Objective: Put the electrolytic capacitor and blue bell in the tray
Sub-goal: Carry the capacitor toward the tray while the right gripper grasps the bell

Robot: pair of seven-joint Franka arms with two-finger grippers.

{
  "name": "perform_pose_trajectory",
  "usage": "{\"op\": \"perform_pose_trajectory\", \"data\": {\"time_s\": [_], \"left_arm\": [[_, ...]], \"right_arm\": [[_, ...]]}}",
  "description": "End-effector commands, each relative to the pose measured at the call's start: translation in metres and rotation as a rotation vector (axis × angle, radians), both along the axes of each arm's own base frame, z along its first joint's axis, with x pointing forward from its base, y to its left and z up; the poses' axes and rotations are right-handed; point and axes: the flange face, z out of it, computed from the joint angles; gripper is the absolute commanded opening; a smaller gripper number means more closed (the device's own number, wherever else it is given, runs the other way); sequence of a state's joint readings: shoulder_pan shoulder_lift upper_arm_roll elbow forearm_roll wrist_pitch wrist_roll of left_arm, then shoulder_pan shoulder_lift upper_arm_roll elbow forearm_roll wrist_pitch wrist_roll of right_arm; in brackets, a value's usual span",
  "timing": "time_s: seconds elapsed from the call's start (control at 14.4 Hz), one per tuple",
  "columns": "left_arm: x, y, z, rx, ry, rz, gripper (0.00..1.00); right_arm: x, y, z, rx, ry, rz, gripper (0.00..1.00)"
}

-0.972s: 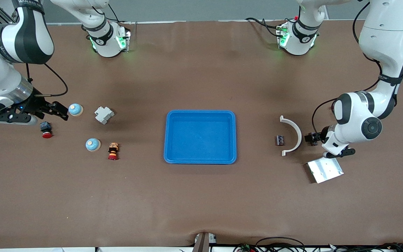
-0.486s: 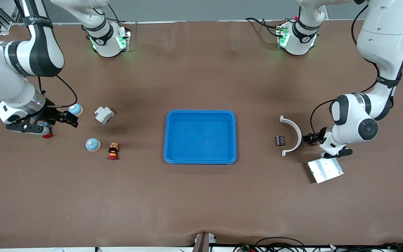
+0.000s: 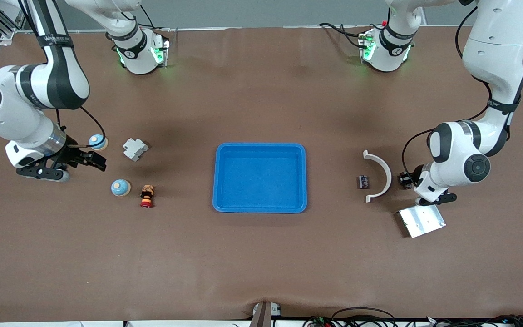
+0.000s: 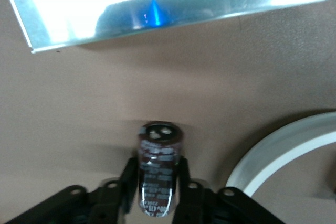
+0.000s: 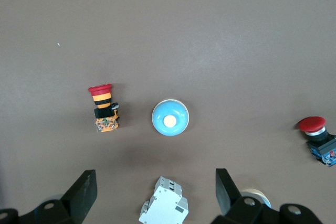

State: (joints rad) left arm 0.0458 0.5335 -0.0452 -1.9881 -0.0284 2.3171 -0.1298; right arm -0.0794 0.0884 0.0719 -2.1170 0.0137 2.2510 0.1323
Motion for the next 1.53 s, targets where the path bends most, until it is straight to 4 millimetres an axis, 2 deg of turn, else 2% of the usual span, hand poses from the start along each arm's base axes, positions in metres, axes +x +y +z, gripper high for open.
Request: {"op": "perform_pose_trajectory", "data": {"time_s": [0.0,0.21,0.42,0.62,0.83,0.97,1.18,1.39,1.46], "left_arm": [[0.002,0.001,0.010,0.019,-0.001,0.021,0.10],[0.004,0.001,0.031,0.025,-0.012,0.044,0.10],[0.012,-0.004,0.081,0.023,0.019,0.055,0.10],[0.021,-0.033,0.127,0.024,0.057,0.109,0.10],[0.020,-0.076,0.147,0.005,0.058,0.194,0.10],[0.015,-0.103,0.159,-0.016,0.057,0.237,0.10],[0.001,-0.169,0.168,-0.025,0.074,0.306,0.10],[-0.011,-0.229,0.174,-0.033,0.081,0.343,0.10],[-0.016,-0.251,0.169,-0.032,0.090,0.343,0.10]], "right_arm": [[0.002,0.001,-0.002,0.005,-0.012,-0.035,1.00],[0.002,0.006,-0.004,0.009,-0.020,-0.078,1.00],[-0.006,0.005,-0.024,0.009,-0.077,-0.082,1.00],[-0.010,0.001,-0.045,0.010,-0.097,-0.089,1.00],[-0.007,-0.004,-0.057,0.010,-0.099,-0.096,1.00],[-0.005,-0.005,-0.072,0.011,-0.093,-0.099,1.00],[-0.002,-0.005,-0.108,0.007,-0.068,-0.090,1.00],[0.004,-0.009,-0.127,0.006,-0.061,-0.082,1.00],[0.006,-0.010,-0.130,0.007,-0.058,-0.084,1.00]]}}
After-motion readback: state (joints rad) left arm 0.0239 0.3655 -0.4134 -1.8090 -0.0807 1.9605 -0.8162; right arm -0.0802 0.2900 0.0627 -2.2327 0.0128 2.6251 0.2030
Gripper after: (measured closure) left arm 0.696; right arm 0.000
